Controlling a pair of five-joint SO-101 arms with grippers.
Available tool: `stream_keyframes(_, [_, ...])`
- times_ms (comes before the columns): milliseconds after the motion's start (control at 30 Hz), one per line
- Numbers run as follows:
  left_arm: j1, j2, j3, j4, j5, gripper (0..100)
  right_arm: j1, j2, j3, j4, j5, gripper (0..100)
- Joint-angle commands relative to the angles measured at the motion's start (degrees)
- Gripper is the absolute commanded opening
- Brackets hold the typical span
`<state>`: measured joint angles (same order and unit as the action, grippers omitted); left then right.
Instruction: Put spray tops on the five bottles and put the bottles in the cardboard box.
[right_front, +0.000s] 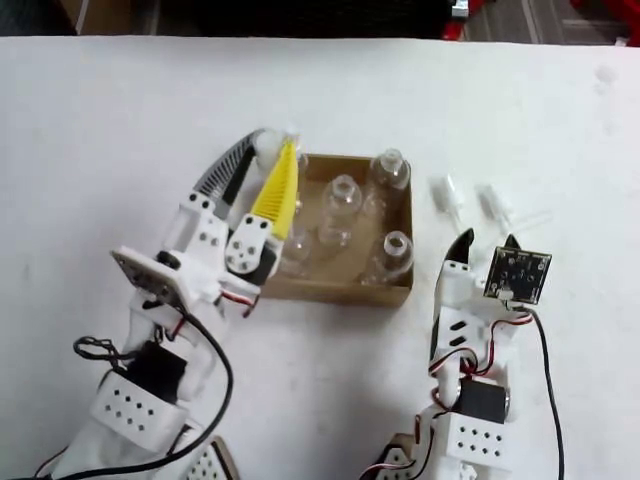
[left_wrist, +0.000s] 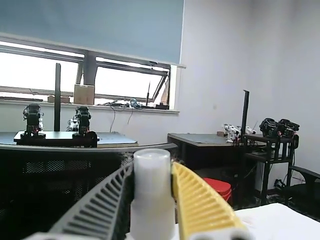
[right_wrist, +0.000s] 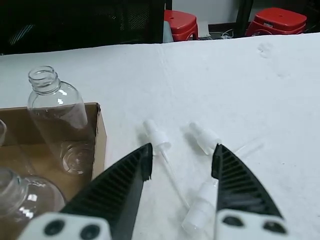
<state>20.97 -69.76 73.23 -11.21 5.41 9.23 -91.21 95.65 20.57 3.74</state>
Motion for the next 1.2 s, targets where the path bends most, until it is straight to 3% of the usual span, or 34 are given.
stream_keyframes(0, [-1.7, -0.9, -0.6, -1.7, -0.7, 2, -0.5, -0.3, 0.6, -1.5, 0.8, 17.3])
stream_keyframes(233, [-1.5, 1.0, -2.6, -2.0, -0.7, 2, -0.5, -0.3, 0.6, -1.5, 0.8, 17.3])
stream_keyframes(533, [0.0, 12.0, -6.0, -8.5, -0.5, 2, -0.2, -0.3, 0.6, -1.5, 0.8, 17.3])
stream_keyframes(1167, [2.4, 10.7, 6.2, -9.0, -0.7, 2, -0.4, -0.3, 0.6, -1.5, 0.8, 17.3])
